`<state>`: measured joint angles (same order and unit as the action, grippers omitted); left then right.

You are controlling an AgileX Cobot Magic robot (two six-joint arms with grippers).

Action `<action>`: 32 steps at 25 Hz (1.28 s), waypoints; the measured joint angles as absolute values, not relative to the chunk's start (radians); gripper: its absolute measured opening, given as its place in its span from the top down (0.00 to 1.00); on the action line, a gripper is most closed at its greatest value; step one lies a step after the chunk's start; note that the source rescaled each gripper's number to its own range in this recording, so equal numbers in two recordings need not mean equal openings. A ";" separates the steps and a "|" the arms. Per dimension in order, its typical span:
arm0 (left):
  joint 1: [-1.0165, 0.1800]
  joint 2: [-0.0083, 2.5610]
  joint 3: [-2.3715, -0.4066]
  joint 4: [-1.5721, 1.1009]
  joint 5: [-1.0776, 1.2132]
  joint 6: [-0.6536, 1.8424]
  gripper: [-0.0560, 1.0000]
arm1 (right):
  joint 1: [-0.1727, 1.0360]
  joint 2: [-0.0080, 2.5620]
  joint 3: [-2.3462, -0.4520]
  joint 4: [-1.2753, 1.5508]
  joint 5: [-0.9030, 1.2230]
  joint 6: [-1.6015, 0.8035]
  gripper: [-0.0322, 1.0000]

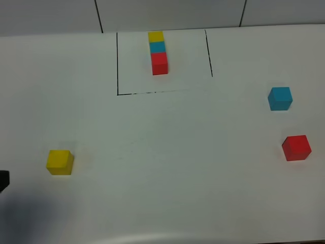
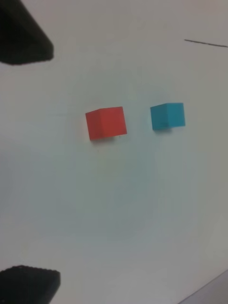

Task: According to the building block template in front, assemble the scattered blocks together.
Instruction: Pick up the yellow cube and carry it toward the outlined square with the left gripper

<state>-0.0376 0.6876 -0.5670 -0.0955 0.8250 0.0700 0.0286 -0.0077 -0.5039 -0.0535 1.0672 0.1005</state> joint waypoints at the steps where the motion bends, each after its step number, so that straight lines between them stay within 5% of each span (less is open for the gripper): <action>1: -0.038 0.758 -0.584 -0.100 0.824 0.069 0.20 | 0.029 -0.008 -0.504 -0.054 1.067 0.101 0.26; 14: -0.116 1.407 -0.836 -0.100 0.825 -0.022 0.20 | 0.029 -0.008 -0.504 -0.054 1.067 0.101 0.26; 32: -0.179 1.657 -0.836 -0.081 0.640 -0.065 0.21 | 0.029 -0.008 -0.504 -0.054 1.067 0.101 0.26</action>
